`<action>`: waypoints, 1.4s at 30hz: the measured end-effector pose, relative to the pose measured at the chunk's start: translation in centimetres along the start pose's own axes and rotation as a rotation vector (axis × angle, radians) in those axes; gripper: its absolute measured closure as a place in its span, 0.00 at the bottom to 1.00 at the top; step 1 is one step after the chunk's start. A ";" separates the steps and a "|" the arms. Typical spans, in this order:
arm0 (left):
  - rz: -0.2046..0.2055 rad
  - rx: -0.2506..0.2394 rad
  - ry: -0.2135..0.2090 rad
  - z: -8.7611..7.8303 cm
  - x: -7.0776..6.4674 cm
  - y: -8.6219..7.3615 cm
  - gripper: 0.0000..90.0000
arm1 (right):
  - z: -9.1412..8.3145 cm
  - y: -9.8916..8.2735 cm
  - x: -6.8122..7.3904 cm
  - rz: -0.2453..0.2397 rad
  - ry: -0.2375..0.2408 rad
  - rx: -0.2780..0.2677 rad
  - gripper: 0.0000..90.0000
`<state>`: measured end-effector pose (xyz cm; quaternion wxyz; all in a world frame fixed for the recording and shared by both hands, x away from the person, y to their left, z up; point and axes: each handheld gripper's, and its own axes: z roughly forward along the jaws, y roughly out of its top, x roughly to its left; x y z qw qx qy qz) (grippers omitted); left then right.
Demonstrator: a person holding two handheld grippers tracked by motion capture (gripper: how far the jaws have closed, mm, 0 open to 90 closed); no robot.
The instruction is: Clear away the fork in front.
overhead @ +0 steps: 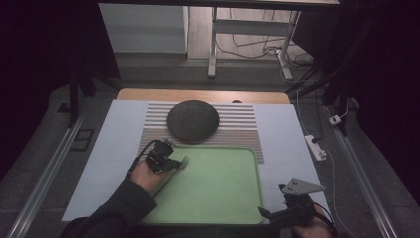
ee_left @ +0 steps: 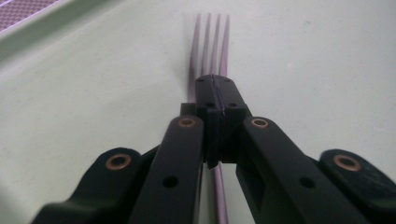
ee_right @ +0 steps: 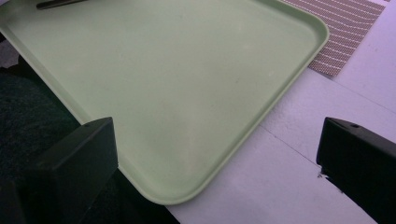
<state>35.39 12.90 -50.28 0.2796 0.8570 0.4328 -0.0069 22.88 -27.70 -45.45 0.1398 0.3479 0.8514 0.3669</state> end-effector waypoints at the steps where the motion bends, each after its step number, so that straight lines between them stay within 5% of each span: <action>1: 0.008 -0.010 -0.017 0.0 -0.1 0.1 0.99 | 0.0 0.0 0.0 0.000 0.003 0.002 0.00; 5: 0.046 -0.025 -0.069 0.5 -1.0 0.3 0.99 | 0.1 0.0 0.0 -0.003 0.011 0.010 0.00; 11: 0.063 0.037 -0.019 2.2 -1.7 0.2 0.99 | 0.1 0.0 0.0 -0.007 0.013 0.013 0.00; 16: 0.067 0.019 0.014 2.1 -1.4 0.2 0.99 | 0.1 0.0 0.0 -0.011 0.017 0.016 0.00; 32: -0.073 0.014 0.070 0.3 3.1 -0.8 0.99 | 0.3 0.1 0.0 -0.021 0.025 0.032 0.00; 42: -0.117 0.021 0.086 -0.5 4.6 -1.4 0.99 | 0.3 0.1 0.0 -0.016 0.032 0.031 0.00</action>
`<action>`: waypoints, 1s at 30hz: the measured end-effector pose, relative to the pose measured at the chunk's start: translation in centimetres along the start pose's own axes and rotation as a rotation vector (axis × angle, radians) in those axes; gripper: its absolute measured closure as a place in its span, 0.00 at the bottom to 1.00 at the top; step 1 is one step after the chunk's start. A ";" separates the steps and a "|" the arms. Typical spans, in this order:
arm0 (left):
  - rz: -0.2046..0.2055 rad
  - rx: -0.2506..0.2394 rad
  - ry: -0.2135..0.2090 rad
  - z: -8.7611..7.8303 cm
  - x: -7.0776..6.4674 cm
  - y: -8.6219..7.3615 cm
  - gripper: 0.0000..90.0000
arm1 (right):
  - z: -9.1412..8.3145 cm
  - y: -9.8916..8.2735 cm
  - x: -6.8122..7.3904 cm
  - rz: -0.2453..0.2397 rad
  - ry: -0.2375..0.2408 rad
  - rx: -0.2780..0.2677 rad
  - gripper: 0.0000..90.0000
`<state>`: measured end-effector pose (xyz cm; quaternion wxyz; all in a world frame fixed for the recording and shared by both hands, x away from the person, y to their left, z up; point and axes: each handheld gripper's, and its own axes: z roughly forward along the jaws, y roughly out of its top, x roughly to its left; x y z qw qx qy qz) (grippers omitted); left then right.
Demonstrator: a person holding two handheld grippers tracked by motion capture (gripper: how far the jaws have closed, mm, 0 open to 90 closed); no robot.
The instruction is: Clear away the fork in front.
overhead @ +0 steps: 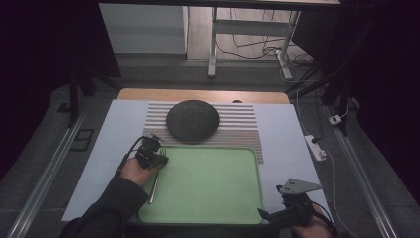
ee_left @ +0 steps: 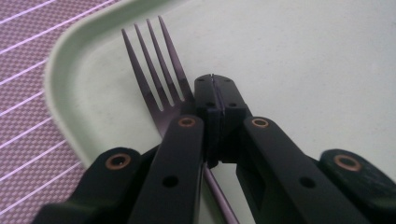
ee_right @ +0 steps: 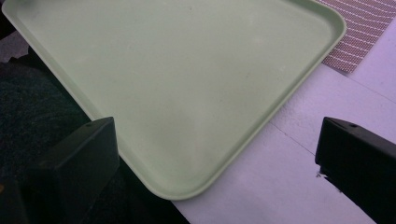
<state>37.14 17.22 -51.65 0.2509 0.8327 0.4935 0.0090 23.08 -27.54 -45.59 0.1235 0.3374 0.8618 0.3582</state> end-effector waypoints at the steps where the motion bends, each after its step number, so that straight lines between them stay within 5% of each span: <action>1: -0.006 -0.001 0.000 0.0 0.1 0.0 0.99 | 0.0 0.0 0.0 0.000 0.000 0.000 0.00; 12: -0.018 -0.005 0.004 -0.3 0.5 -0.2 0.96 | 0.0 0.0 0.0 0.002 0.003 0.002 0.00; 15: -0.002 -0.014 0.020 -0.5 0.3 -0.1 0.92 | 0.0 0.0 0.0 0.004 0.005 0.002 0.00; 30: 0.111 -0.106 -0.040 -2.8 -1.5 -0.2 0.75 | 0.1 0.0 -0.1 0.014 0.013 0.003 0.00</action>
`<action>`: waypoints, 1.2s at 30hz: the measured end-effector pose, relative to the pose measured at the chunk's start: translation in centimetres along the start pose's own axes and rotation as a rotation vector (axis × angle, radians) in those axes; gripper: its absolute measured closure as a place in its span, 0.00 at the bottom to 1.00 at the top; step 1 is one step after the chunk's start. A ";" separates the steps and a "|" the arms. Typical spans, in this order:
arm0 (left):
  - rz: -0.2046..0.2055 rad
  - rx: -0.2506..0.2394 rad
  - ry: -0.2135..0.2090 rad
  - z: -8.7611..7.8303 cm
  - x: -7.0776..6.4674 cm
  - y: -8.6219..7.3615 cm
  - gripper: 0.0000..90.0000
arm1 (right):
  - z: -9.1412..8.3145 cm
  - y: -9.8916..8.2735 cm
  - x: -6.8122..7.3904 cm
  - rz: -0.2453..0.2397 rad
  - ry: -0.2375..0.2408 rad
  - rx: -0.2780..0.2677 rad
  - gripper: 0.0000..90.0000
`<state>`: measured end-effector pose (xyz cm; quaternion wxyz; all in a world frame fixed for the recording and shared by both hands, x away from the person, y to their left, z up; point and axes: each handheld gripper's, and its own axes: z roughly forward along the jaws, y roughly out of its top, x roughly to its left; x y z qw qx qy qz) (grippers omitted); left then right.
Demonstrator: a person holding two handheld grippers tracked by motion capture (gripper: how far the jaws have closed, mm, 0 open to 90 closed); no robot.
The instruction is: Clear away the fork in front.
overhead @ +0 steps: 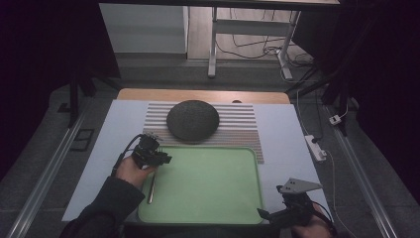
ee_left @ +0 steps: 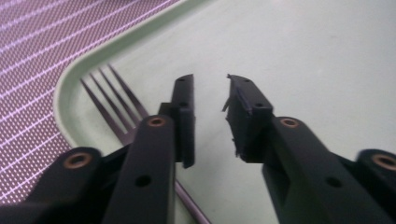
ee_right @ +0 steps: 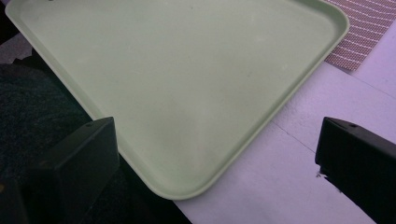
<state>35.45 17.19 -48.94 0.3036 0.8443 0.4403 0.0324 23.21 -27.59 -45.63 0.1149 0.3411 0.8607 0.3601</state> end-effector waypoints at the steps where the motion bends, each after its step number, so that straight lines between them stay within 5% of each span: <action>1: 0.005 -0.010 -0.003 -0.2 -0.1 0.0 0.73 | 0.0 0.0 0.0 0.001 0.002 -0.001 0.00; 9: 0.065 -0.071 0.002 -1.4 -0.9 -0.4 0.53 | 0.0 0.0 -0.1 0.004 0.005 0.001 0.00; 14: 0.099 -0.117 -0.017 -2.0 -1.2 -0.7 0.32 | 0.0 0.0 -0.1 0.005 0.005 0.002 0.00; 22: 0.115 -0.203 -0.032 -3.4 -1.8 -1.7 0.04 | 0.1 0.0 -0.1 0.001 0.005 0.004 0.00; 36: 0.078 -0.226 -0.079 -6.2 -2.2 -4.9 0.00 | 0.1 0.0 0.0 0.006 0.003 0.009 0.00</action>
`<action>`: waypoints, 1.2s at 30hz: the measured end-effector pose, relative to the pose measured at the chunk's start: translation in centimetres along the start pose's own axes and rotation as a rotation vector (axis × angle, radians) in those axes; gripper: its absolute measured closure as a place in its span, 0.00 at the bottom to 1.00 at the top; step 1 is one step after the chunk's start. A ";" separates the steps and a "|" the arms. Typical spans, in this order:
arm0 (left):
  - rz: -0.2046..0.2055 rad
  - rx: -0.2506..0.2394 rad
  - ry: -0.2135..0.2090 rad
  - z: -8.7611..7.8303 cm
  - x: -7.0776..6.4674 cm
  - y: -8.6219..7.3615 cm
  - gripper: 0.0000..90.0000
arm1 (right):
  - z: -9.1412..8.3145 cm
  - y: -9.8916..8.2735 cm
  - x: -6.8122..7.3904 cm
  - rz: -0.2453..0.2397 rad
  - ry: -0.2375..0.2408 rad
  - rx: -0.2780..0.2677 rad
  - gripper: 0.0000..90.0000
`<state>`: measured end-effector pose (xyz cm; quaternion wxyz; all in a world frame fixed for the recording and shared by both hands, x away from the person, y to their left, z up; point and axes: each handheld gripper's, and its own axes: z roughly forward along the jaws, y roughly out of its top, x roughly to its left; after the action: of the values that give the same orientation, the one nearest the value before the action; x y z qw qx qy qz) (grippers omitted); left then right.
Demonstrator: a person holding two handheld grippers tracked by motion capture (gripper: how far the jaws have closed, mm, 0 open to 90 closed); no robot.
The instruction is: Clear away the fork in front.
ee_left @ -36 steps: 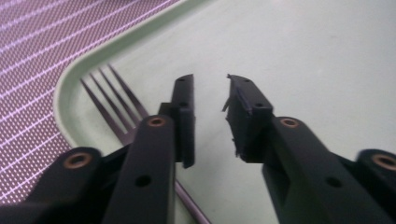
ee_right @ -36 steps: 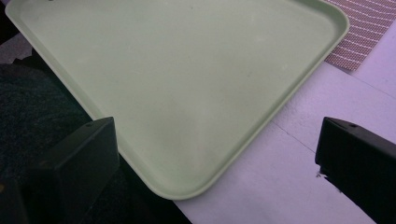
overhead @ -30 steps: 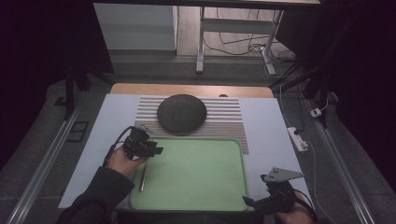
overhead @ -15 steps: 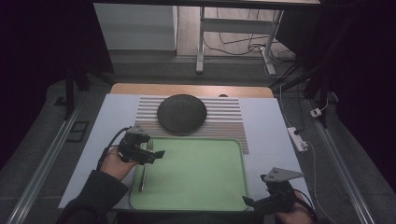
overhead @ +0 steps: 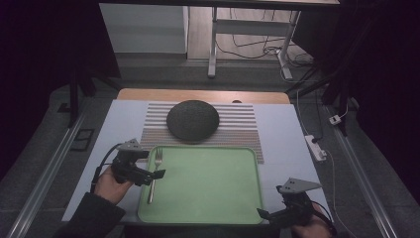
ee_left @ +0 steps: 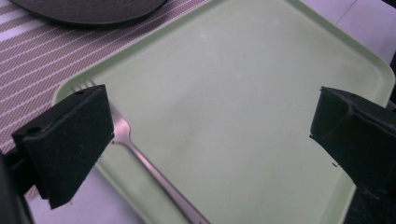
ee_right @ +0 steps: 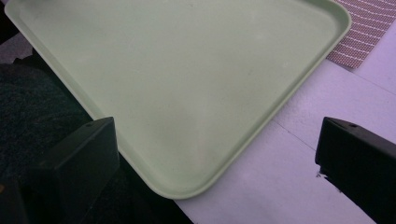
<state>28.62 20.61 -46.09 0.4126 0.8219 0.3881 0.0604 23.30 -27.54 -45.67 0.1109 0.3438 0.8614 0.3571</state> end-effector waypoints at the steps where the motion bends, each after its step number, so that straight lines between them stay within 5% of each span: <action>1: -0.002 -0.003 0.000 -0.3 -0.1 -0.3 0.00 | 0.0 0.0 0.0 0.000 0.000 0.000 0.00; 36: -0.153 -0.109 0.048 -8.2 -0.1 -8.4 0.00 | 0.0 0.0 0.0 0.008 -0.008 0.005 0.00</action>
<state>20.14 28.76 -46.80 0.4507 0.7646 0.4555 0.0694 23.34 -27.56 -45.70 0.1119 0.3487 0.8606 0.3539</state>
